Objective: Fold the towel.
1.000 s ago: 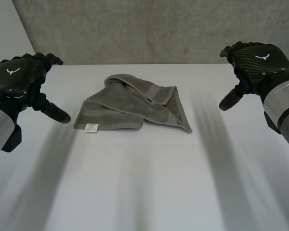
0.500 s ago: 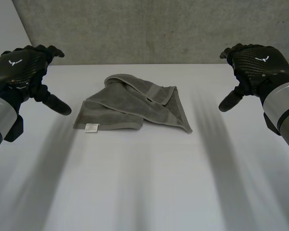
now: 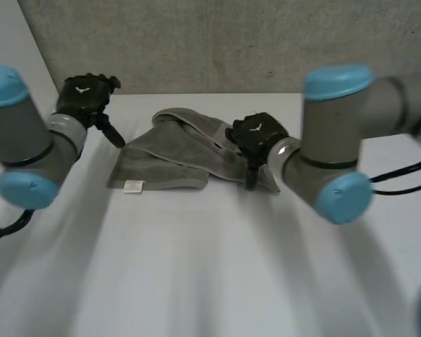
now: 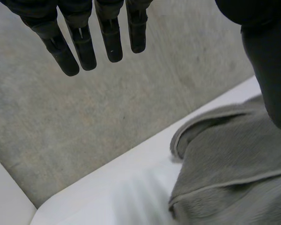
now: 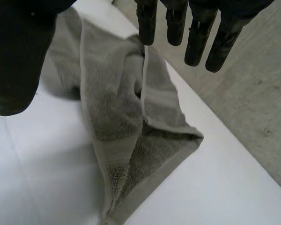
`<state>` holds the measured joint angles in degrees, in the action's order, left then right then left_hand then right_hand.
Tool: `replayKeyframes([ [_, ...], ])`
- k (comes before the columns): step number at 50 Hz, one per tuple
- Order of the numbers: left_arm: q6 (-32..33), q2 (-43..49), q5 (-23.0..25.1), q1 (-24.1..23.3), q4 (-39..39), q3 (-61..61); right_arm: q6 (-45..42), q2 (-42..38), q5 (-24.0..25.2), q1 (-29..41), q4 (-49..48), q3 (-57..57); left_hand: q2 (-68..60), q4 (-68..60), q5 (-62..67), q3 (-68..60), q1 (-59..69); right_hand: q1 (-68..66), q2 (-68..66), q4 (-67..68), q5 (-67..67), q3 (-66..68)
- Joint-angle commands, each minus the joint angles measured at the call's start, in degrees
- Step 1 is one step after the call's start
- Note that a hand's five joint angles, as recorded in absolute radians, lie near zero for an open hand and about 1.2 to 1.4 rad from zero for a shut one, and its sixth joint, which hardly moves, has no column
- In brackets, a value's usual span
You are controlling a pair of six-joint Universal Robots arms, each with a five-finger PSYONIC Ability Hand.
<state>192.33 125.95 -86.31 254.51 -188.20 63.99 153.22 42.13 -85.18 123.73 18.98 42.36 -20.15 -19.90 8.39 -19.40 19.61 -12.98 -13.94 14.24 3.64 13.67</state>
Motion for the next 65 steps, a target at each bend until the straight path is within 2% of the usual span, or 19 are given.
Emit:
replayKeyframes([
  [1, 4.53, 15.17, 0.18, -0.07, -0.32, -15.35, -0.64, -13.71, -4.29, 0.72, -0.53, -15.6, 1.02, 0.77, 0.74, 0.27, -0.48, 2.98, 3.94, -4.24, -3.64, -3.67],
  [8, 5.86, 25.92, 1.67, -0.07, 0.91, -25.49, -0.73, -22.27, -4.73, 0.72, 0.18, -26.36, 0.51, 0.26, 1.24, -0.23, 0.03, 2.06, 3.01, -3.32, -2.71, -2.74],
  [15, 6.21, 32.07, 4.4, -0.07, 1.34, -30.67, -0.81, -26.74, -4.91, 0.2, 0.18, -31.81, -2.01, -2.26, 3.76, -2.76, 2.55, -14.07, -13.12, 12.82, 13.42, 13.39],
  [25, 6.3, 32.51, 5.1, -0.07, 1.7, -30.59, -1.08, -26.66, -4.21, 0.11, 1.05, -31.28, -6.54, -6.79, 8.29, -7.28, 7.08, -23.33, -22.38, 22.07, 22.68, 22.65],
  [36, 6.39, 33.83, 5.36, -0.07, 1.26, -32.44, -0.73, -26.92, -4.21, 0.02, 4.04, -30.84, -11.77, -12.02, 13.52, -12.51, 12.31, -16.12, -15.16, 14.86, 15.46, 15.43],
  [43, 6.39, 34.8, 5.45, -0.07, 1.61, -33.85, -0.64, -27.01, -4.21, 0.02, 3.87, -30.93, -17.14, -17.39, 18.9, -17.89, 17.68, -21.16, -20.2, 19.9, 20.5, 20.47],
  [44, 6.39, 34.8, 5.45, -0.07, 1.61, -33.84, -0.55, -27.19, -4.21, 0.02, 3.7, -30.93, -17.15, -17.4, 18.91, -17.9, 17.69, -30.48, -29.52, 29.22, 29.82, 29.79],
  [45, 6.39, 34.71, 5.45, -0.07, 1.61, -33.67, -0.46, -27.36, -4.12, 0.02, 3.43, -31.28, -17.48, -17.73, 19.24, -18.23, 18.02, -47.06, -46.1, 45.8, 46.4, 46.37],
  [46, 6.39, 34.45, 5.37, -0.16, 1.7, -33.41, -0.46, -27.36, -4.12, 0.02, 3.43, -31.28, -17.49, -17.74, 19.24, -18.23, 18.03, -47.23, -46.27, 45.97, 46.57, 46.54],
  [47, 6.39, 34.45, 5.36, -0.16, 1.7, -33.4, -0.2, -27.45, -4.12, 0.02, 3.26, -31.72, -17.49, -17.74, 19.24, -18.23, 18.03, -66.82, -65.86, 65.56, 66.16, 66.13],
  [52, 6.3, 33.3, 5.1, -0.42, 2.23, -32.0, 2.95, -25.7, -4.21, -0.42, 3.51, -32.68, -17.49, -17.74, 19.24, -18.23, 18.03, -67.02, -66.06, 65.76, 66.36, 66.33],
  [57, 6.21, 26.03, 4.66, -0.51, 3.54, -23.68, 7.97, -19.01, -2.98, -0.42, 7.65, -31.11, -15.81, -16.06, 17.56, -16.56, 16.35, -67.02, -66.06, 65.76, 66.36, 66.33],
  [59, 6.12, 23.49, 4.84, -0.51, 3.37, -20.26, 8.41, -16.82, -1.48, -0.6, 10.72, -29.44, -15.14, -15.39, 16.89, -15.88, 15.68, -67.02, -66.06, 65.76, 66.36, 66.33],
  [61, 6.03, 20.74, 4.93, -0.51, 2.84, -16.62, 8.15, -12.62, 3.06, -0.86, 16.85, -24.28, -14.12, -14.37, 15.88, -14.87, 14.66, -67.02, -66.06, 65.76, 66.36, 66.33],
  [62, 5.86, 18.39, 4.93, -0.51, 2.06, -13.31, 8.15, -12.6, 3.09, -0.86, 16.88, -24.25, -12.62, -12.88, 14.38, -13.37, 13.16, -67.02, -66.06, 65.76, 66.36, 66.33],
  [64, 5.77, 16.28, 4.93, -0.51, 0.83, -10.06, 8.06, -7.62, 6.5, -2.43, 18.11, -14.72, -11.44, -11.69, 13.2, -12.19, 11.98, -67.02, -66.06, 65.76, 66.36, 66.33],
  [65, 5.77, 14.34, 4.93, -0.6, -0.66, -6.81, 8.06, -7.59, 6.51, -2.44, 18.11, -14.67, -10.93, -11.18, 12.69, -11.68, 11.47, -67.02, -66.06, 65.76, 66.36, 66.33],
])
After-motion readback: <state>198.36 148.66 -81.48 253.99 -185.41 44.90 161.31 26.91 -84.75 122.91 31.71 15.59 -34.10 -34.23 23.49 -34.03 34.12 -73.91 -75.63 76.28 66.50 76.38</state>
